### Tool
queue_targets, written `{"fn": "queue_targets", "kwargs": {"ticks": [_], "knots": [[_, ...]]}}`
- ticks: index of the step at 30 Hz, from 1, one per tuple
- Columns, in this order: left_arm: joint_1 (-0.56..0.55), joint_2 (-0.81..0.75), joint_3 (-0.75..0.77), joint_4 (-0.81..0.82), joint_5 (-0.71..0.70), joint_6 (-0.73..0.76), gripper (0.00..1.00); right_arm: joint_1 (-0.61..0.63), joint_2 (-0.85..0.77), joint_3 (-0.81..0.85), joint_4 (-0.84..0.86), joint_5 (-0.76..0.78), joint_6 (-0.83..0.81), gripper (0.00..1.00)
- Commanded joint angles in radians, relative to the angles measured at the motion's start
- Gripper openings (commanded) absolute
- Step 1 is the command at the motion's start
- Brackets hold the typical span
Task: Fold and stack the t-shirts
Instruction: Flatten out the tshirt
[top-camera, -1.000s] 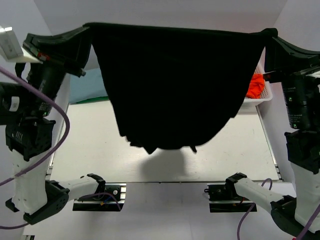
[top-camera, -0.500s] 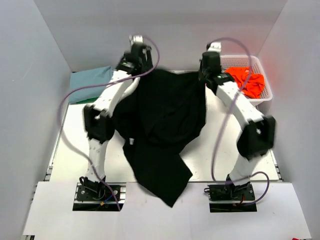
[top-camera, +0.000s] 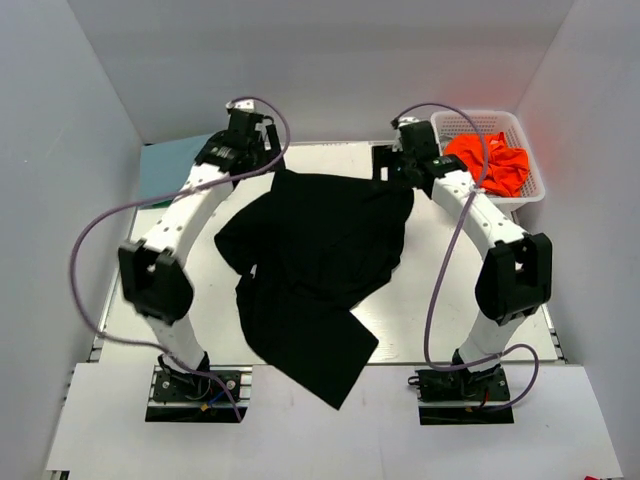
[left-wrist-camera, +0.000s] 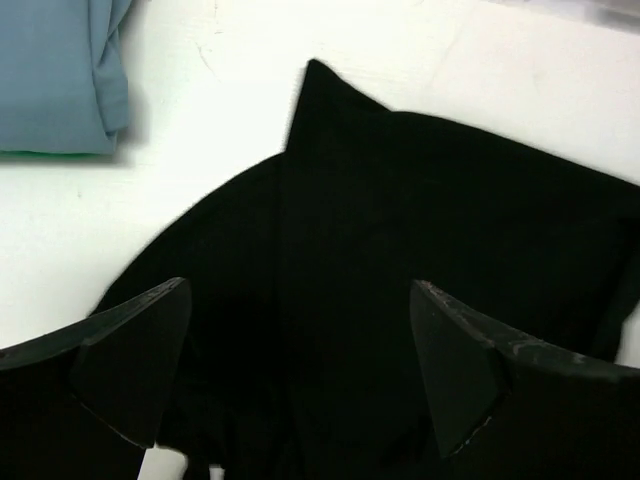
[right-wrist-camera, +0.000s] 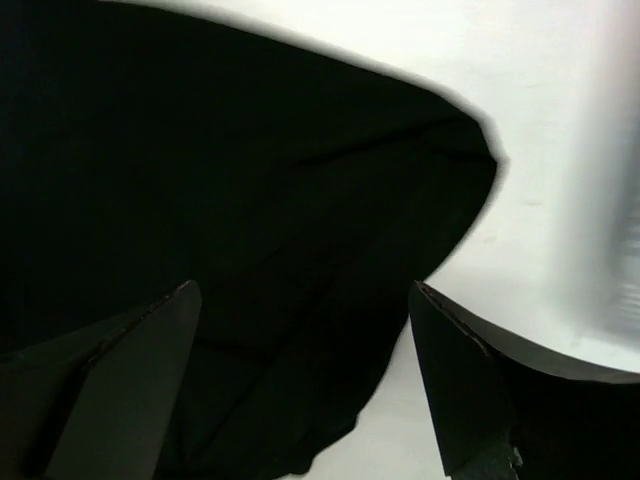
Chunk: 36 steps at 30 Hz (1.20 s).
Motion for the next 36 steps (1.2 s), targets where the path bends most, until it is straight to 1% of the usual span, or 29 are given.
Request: {"fn": "queue_targets", "kwargs": {"ticks": [1, 2, 3, 4, 7, 8, 9, 11, 13, 14, 15, 17, 18, 19, 21, 22, 23, 24, 25, 26, 27, 28, 29, 31, 32, 33, 34, 35, 36], "knots": [[-0.006, -0.109, -0.204, -0.037, 0.031, -0.13, 1.0, 0.077, -0.052, -0.072, 0.007, -0.166, -0.088, 0.9], [-0.006, -0.13, -0.254, -0.037, 0.042, -0.156, 1.0, 0.109, -0.056, -0.084, 0.007, -0.183, -0.096, 0.9], [-0.006, -0.17, -0.341, -0.048, 0.042, -0.179, 1.0, 0.125, -0.059, -0.115, 0.004, -0.186, -0.1, 0.9], [-0.006, -0.185, -0.375, -0.061, 0.042, -0.207, 1.0, 0.14, -0.058, -0.121, -0.01, -0.191, -0.128, 0.9], [-0.006, -0.236, -0.481, -0.173, -0.022, -0.38, 1.0, 0.258, -0.035, -0.15, -0.02, -0.212, -0.156, 0.9], [-0.006, -0.251, -0.51, -0.183, -0.039, -0.411, 1.0, 0.277, -0.029, -0.155, -0.02, -0.226, -0.16, 0.9], [0.003, -0.265, -0.571, -0.183, -0.054, -0.437, 1.0, 0.292, -0.017, -0.155, -0.017, -0.232, -0.165, 0.9], [0.015, -0.288, -0.634, -0.125, -0.084, -0.449, 1.0, 0.36, 0.04, -0.121, -0.036, -0.239, -0.208, 0.9], [0.025, -0.288, -0.667, -0.124, -0.093, -0.472, 1.0, 0.403, 0.088, -0.103, -0.066, -0.238, -0.219, 0.9], [0.038, -0.278, -0.667, -0.124, -0.081, -0.472, 1.0, 0.416, 0.109, -0.089, -0.069, -0.243, -0.223, 0.9], [0.039, -0.269, -0.679, -0.087, -0.041, -0.472, 1.0, 0.441, 0.118, -0.089, -0.056, -0.272, -0.223, 0.9], [0.039, -0.268, -0.708, -0.036, -0.001, -0.462, 1.0, 0.461, 0.135, -0.106, -0.021, -0.286, -0.2, 0.85], [0.039, -0.268, -0.717, -0.007, 0.022, -0.462, 1.0, 0.464, 0.143, -0.104, -0.011, -0.31, -0.193, 0.81], [0.039, -0.258, -0.717, 0.003, 0.033, -0.462, 1.0, 0.466, 0.152, -0.092, -0.001, -0.32, -0.185, 0.73], [0.039, -0.247, -0.73, 0.003, 0.033, -0.462, 1.0, 0.47, 0.2, -0.081, 0.003, -0.335, -0.15, 0.63], [0.039, -0.238, -0.74, 0.003, 0.042, -0.462, 1.0, 0.472, 0.207, -0.077, -0.002, -0.323, -0.137, 0.61], [0.039, -0.238, -0.749, 0.003, 0.042, -0.462, 0.97, 0.472, 0.23, -0.052, 0.0, -0.303, -0.125, 0.51], [0.048, -0.229, -0.75, 0.012, 0.03, -0.462, 0.94, 0.469, 0.244, -0.037, -0.004, -0.292, -0.092, 0.39], [0.048, -0.229, -0.759, 0.021, 0.03, -0.462, 0.85, 0.467, 0.246, -0.031, -0.004, -0.233, -0.075, 0.24], [0.048, -0.207, -0.759, 0.021, 0.03, -0.453, 0.8, 0.464, 0.243, -0.031, -0.002, -0.213, -0.062, 0.0], [0.048, -0.196, -0.759, 0.033, 0.021, -0.453, 0.73, 0.461, 0.229, -0.031, 0.001, -0.187, -0.015, 0.0], [0.048, -0.186, -0.759, 0.034, 0.021, -0.453, 0.66, 0.457, 0.223, -0.031, 0.006, -0.124, -0.005, 0.0], [0.048, -0.173, -0.742, 0.02, 0.001, -0.453, 0.51, 0.455, 0.217, -0.027, 0.012, -0.09, 0.001, 0.0], [0.048, -0.15, -0.724, -0.002, -0.021, -0.453, 0.33, 0.449, 0.186, -0.015, 0.016, -0.03, 0.037, 0.0], [0.048, -0.137, -0.71, -0.002, -0.044, -0.442, 0.16, 0.437, 0.172, 0.027, 0.015, 0.004, 0.05, 0.0], [0.048, -0.126, -0.71, -0.002, -0.053, -0.442, 0.05, 0.437, 0.175, 0.044, 0.009, 0.024, 0.054, 0.0], [0.057, -0.126, -0.698, -0.002, -0.053, -0.433, 0.0, 0.42, 0.174, 0.064, 0.0, 0.075, 0.068, 0.0], [0.057, -0.115, -0.687, -0.002, -0.065, -0.433, 0.0, 0.412, 0.181, 0.087, -0.04, 0.122, 0.077, 0.0], [0.057, -0.115, -0.687, -0.002, -0.076, -0.419, 0.0, 0.394, 0.186, 0.156, -0.053, 0.152, 0.085, 0.0]]}}
